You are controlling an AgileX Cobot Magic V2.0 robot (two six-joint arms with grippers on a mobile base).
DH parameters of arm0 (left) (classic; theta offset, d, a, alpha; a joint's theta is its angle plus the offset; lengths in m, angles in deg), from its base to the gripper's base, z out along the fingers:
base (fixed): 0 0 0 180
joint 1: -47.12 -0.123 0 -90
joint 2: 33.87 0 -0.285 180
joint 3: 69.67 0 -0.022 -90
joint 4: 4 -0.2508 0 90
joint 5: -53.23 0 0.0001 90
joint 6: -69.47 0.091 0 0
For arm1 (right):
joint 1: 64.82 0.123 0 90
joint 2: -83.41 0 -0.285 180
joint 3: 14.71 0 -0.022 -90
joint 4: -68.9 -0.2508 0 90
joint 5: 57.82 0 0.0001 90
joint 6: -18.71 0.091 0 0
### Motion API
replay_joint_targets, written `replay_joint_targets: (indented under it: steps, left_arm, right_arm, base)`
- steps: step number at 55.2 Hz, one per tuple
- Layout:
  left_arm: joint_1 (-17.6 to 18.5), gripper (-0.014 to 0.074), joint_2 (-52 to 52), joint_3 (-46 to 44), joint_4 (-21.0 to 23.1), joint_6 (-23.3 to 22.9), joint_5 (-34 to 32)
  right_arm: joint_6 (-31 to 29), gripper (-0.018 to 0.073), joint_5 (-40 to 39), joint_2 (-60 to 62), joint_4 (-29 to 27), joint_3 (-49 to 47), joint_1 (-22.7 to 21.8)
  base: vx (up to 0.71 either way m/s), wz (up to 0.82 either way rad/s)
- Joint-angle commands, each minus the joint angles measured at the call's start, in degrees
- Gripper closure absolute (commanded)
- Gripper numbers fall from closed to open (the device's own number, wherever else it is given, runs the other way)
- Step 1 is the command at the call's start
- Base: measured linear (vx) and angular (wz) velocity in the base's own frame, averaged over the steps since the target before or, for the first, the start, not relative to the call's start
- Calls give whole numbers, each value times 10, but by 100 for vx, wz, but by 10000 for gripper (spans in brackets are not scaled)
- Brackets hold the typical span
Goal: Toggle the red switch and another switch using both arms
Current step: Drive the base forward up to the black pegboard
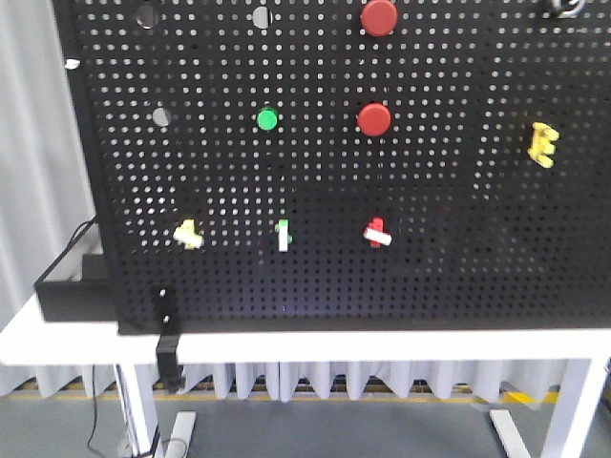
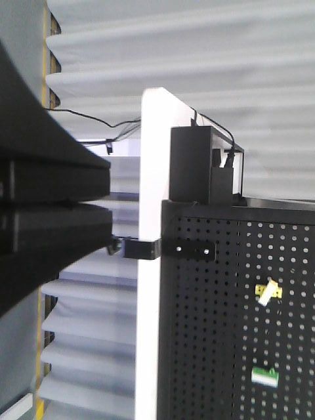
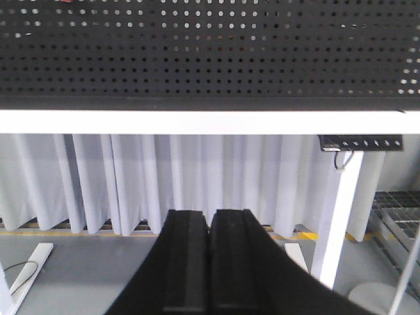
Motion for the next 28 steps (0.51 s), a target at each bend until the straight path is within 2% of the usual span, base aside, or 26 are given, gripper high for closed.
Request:
replay_joint_targets:
  steps: [1, 28]
  left_arm:
    - [3, 594, 4, 10, 1, -2, -47]
    - [3, 594, 4, 10, 1, -2, -47]
  right_arm:
    - [-5, 566, -48, 6, 5, 3, -2]
    - [-5, 566, -48, 6, 5, 3, -2]
  base:
    - [33, -1]
    - [26, 1]
